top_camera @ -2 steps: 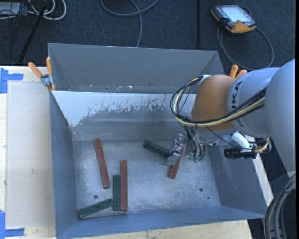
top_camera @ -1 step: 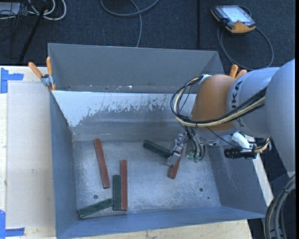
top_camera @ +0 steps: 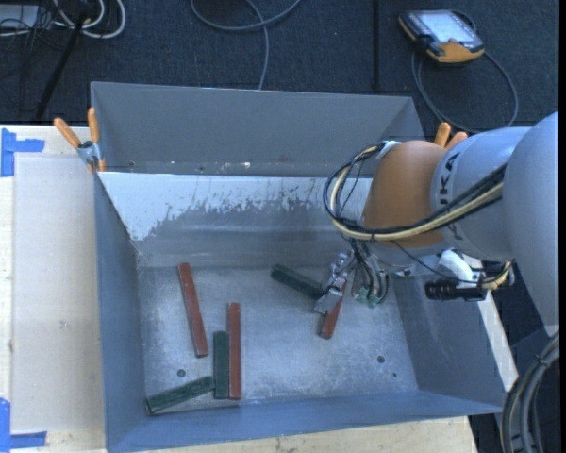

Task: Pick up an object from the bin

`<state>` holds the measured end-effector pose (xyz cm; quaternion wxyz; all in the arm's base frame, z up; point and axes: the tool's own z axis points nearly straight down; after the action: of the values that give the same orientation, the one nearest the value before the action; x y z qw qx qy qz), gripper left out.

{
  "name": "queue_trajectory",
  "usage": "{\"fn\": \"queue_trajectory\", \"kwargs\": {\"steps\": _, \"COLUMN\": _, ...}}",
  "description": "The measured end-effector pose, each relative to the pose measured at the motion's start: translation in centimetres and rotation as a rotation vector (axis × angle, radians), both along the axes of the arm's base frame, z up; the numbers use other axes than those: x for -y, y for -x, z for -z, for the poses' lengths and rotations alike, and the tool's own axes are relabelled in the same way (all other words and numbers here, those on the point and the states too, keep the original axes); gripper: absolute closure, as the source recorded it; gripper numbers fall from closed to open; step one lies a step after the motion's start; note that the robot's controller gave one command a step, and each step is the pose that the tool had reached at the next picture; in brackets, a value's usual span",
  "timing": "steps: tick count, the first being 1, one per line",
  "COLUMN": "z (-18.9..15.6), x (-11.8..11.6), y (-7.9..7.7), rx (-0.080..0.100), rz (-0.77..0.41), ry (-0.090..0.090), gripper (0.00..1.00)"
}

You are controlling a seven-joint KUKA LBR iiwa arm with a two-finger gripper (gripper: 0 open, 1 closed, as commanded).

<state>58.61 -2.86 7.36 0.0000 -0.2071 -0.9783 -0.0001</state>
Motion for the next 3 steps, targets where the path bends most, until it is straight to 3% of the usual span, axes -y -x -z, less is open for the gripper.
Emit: {"fn": "queue_trajectory", "kwargs": {"steps": 3, "z": -2.9, "x": 0.0, "y": 0.1, "rx": -0.003, "rz": -0.001, "ry": -0.001, "gripper": 1.0}}
